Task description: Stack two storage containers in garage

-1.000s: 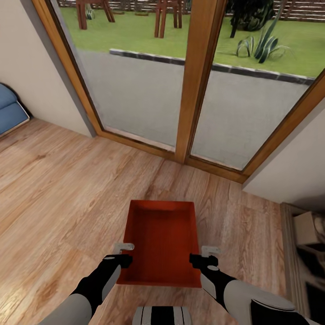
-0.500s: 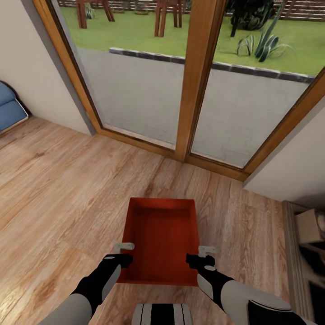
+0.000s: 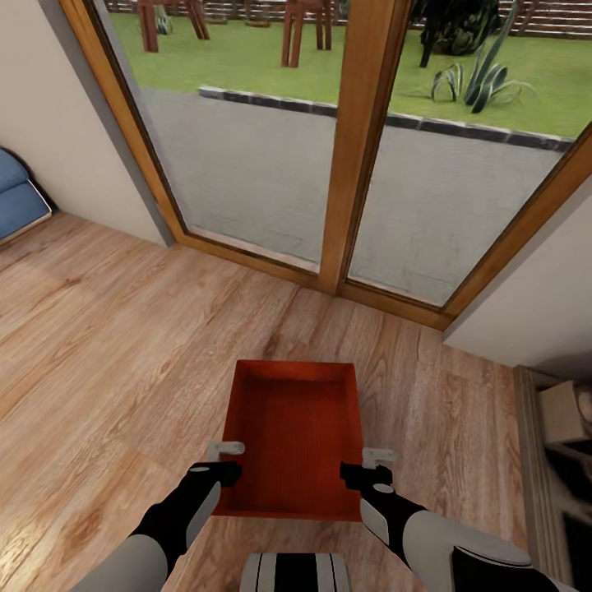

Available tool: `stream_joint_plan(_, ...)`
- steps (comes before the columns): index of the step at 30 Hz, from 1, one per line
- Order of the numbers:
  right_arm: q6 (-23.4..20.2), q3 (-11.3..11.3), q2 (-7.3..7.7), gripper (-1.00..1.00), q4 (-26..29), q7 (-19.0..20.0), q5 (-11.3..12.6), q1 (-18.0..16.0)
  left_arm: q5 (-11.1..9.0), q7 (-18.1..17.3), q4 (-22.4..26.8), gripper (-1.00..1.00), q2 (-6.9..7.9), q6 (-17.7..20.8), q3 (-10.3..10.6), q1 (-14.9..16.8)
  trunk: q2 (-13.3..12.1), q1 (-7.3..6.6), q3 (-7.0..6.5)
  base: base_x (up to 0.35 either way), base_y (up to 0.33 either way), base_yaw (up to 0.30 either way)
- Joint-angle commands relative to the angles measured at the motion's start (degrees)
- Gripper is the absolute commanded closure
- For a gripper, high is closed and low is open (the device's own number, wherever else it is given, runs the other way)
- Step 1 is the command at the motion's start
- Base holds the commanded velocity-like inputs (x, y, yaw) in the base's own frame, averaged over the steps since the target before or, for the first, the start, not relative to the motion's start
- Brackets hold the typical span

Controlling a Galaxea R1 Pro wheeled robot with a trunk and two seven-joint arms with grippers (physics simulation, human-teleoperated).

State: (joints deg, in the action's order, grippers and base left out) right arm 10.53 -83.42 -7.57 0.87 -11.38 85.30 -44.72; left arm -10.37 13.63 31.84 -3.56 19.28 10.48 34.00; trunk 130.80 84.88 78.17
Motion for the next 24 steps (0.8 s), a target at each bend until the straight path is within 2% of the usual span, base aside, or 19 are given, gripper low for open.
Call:
stream_joint_plan(1,0.1,-0.5,0.01,-1.00,0.1,-0.3,0.5,0.0,-0.6,0.6,0.0,-1.00,0.05,0.2,0.4,0.0,0.0,-0.01,0.03,0.000,0.000,0.000)
stream_joint_plan(24,0.0,-0.5,0.02,-1.00,0.1,-0.3,0.4,0.0,-0.6,0.7,-3.2,-1.00,-0.03,-2.8,0.2,0.0,0.0,-0.01,0.03,0.000,0.000,0.000)
